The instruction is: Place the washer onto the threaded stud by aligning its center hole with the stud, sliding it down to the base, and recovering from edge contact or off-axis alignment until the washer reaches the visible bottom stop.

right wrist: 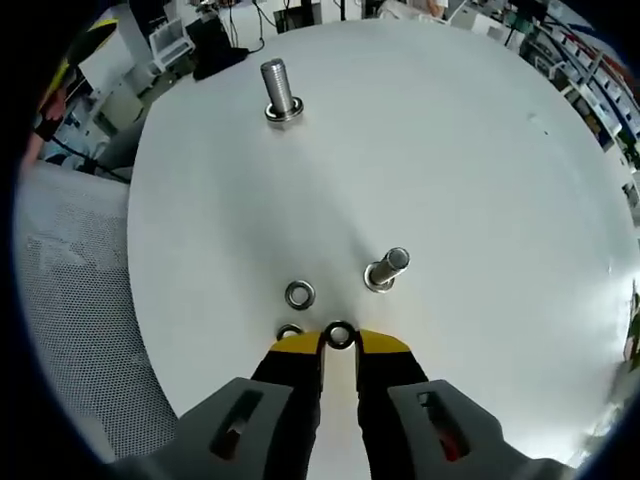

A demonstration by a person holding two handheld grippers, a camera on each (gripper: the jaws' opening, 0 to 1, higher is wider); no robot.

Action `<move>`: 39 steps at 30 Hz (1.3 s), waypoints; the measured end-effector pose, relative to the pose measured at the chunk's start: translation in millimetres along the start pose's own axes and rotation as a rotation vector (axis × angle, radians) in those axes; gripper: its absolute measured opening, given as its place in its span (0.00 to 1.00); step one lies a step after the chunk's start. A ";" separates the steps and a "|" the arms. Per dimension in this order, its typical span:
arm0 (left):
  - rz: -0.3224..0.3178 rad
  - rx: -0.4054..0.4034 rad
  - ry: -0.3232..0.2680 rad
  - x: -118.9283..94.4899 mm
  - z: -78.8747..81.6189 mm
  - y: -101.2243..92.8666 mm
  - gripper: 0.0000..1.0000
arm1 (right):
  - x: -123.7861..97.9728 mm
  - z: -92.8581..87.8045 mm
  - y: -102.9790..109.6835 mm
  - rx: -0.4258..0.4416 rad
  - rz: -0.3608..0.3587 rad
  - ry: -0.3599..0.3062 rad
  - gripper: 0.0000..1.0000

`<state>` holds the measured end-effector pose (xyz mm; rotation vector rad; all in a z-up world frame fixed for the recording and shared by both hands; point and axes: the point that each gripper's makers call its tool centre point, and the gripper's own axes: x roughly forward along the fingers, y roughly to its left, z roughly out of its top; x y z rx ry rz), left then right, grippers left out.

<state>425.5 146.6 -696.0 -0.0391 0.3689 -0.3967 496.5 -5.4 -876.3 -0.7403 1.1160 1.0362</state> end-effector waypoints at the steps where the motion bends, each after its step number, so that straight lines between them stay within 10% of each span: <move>1: 0.000 0.000 0.001 0.0 -0.1 0.2 0.21 | 0.1 -0.4 -0.6 -0.001 -0.001 0.002 0.13; 39: 0.010 0.000 -0.021 -1.4 4.3 1.6 0.22 | -33.6 18.0 -15.9 -0.016 -0.045 -0.069 0.13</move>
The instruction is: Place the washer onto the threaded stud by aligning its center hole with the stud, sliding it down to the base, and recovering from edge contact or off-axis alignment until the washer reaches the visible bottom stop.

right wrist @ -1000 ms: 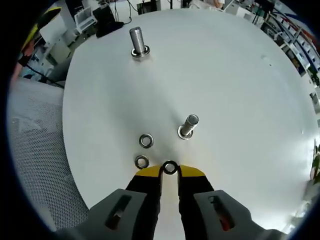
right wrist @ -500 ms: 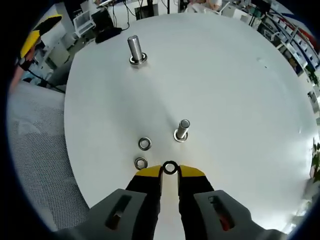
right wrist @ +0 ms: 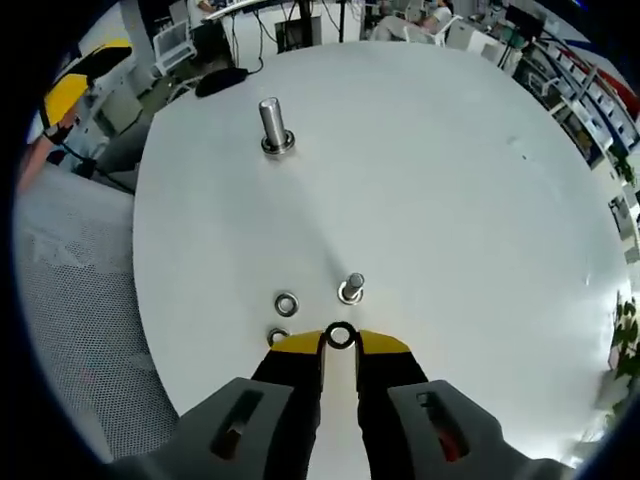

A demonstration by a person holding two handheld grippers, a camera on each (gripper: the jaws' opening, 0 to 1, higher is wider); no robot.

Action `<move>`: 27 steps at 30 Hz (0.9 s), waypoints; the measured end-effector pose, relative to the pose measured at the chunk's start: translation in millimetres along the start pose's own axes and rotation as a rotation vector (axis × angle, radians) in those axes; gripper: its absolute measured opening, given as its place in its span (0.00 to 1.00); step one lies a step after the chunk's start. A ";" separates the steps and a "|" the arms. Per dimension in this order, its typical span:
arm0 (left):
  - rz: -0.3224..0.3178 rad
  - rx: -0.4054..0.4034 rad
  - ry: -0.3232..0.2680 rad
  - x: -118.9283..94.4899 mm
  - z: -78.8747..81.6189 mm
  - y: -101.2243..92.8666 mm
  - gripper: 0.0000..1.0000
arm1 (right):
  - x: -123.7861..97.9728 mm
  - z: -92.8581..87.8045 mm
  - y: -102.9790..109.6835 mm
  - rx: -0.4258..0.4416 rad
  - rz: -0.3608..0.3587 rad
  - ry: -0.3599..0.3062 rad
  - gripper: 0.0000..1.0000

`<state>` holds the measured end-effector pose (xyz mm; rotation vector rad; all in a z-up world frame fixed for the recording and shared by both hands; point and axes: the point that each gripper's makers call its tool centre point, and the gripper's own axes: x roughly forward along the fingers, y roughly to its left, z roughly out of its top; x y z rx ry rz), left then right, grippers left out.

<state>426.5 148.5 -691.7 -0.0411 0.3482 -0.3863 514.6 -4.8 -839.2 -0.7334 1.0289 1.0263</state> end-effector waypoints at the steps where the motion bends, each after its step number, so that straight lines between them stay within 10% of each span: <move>1: 0.002 0.001 0.000 0.0 0.2 0.6 0.22 | -0.9 1.0 -0.6 0.002 0.001 -0.001 0.13; 27: 0.016 0.002 -0.003 -0.6 1.9 3.9 0.21 | -25.4 36.3 -19.6 -0.075 -0.056 -0.062 0.13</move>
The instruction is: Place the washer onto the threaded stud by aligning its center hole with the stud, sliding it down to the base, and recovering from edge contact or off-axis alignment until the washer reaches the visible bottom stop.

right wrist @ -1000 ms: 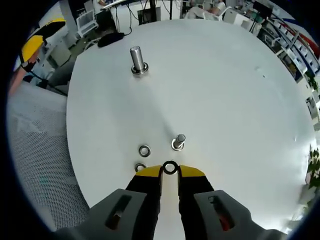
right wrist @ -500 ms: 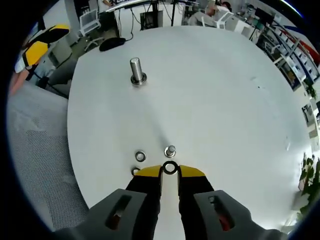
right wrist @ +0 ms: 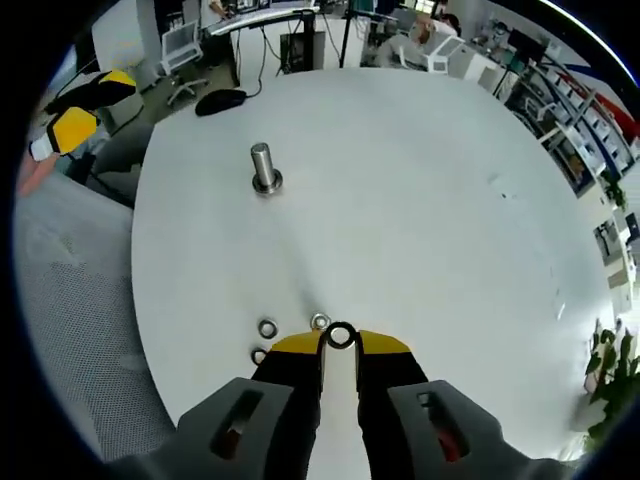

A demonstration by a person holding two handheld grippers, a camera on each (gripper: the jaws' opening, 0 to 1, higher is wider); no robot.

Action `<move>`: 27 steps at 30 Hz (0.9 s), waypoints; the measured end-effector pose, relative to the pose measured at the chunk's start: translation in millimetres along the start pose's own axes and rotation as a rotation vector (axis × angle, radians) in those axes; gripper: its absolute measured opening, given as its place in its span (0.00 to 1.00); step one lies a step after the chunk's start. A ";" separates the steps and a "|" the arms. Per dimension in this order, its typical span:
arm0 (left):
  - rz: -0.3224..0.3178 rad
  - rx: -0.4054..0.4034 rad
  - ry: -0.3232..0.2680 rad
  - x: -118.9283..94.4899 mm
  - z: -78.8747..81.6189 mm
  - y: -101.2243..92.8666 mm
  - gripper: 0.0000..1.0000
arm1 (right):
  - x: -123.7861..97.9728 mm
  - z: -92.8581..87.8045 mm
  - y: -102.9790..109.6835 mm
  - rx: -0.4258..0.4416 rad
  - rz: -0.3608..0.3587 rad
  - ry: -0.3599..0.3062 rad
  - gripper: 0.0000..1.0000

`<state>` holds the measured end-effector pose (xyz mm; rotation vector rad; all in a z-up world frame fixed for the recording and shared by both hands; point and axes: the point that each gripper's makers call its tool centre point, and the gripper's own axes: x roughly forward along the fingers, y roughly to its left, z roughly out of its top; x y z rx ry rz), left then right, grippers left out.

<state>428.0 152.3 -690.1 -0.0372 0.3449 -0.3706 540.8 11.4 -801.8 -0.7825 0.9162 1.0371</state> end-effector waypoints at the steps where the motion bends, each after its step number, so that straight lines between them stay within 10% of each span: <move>1: -0.001 0.000 0.001 0.1 -0.3 -0.2 0.21 | -0.3 1.7 0.2 0.000 0.001 -0.003 0.13; 27: -0.004 -0.004 0.005 0.1 -2.2 -0.7 0.21 | 9.9 3.2 13.4 -0.059 0.052 0.034 0.13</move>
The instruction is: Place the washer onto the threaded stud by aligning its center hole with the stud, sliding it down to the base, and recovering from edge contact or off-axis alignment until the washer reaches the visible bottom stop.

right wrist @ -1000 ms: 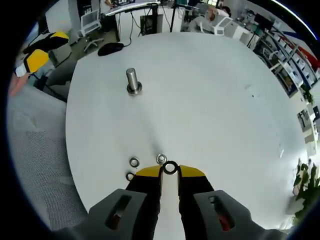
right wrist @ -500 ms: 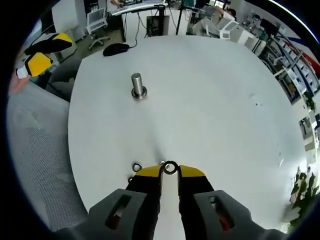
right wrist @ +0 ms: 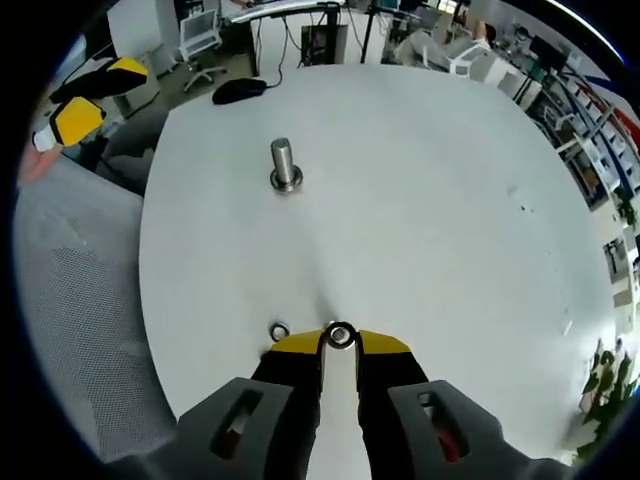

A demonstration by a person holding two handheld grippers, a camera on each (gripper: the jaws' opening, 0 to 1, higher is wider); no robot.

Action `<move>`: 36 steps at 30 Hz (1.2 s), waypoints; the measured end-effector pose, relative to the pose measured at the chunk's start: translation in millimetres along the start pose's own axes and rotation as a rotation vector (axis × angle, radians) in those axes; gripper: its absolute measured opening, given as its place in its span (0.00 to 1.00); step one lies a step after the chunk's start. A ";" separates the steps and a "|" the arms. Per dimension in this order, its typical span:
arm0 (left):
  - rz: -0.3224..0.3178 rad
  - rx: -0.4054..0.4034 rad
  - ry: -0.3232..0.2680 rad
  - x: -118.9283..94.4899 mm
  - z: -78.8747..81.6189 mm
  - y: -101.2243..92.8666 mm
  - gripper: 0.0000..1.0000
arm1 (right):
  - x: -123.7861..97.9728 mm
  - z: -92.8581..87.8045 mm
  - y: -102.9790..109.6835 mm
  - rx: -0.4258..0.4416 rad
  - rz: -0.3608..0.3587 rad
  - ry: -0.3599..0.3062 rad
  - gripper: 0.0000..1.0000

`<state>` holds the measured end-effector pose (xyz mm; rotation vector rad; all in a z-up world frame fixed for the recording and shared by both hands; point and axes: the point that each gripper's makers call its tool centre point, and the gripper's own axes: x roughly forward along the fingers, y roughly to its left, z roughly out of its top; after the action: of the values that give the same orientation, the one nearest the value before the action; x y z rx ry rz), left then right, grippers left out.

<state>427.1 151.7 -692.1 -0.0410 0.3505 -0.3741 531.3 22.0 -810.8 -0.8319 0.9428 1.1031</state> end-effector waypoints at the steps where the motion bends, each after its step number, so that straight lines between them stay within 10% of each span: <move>1: 0.001 0.001 0.000 -0.1 0.1 0.1 0.21 | 0.9 0.1 0.3 0.003 0.002 0.000 0.13; 36: 0.011 -0.004 0.004 -0.9 -0.8 3.1 0.21 | 3.5 -0.6 2.7 0.028 0.006 -0.004 0.15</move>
<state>427.1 154.9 -692.9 -0.0420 0.3555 -0.3630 529.1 23.3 -814.6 -0.8043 0.9560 1.0940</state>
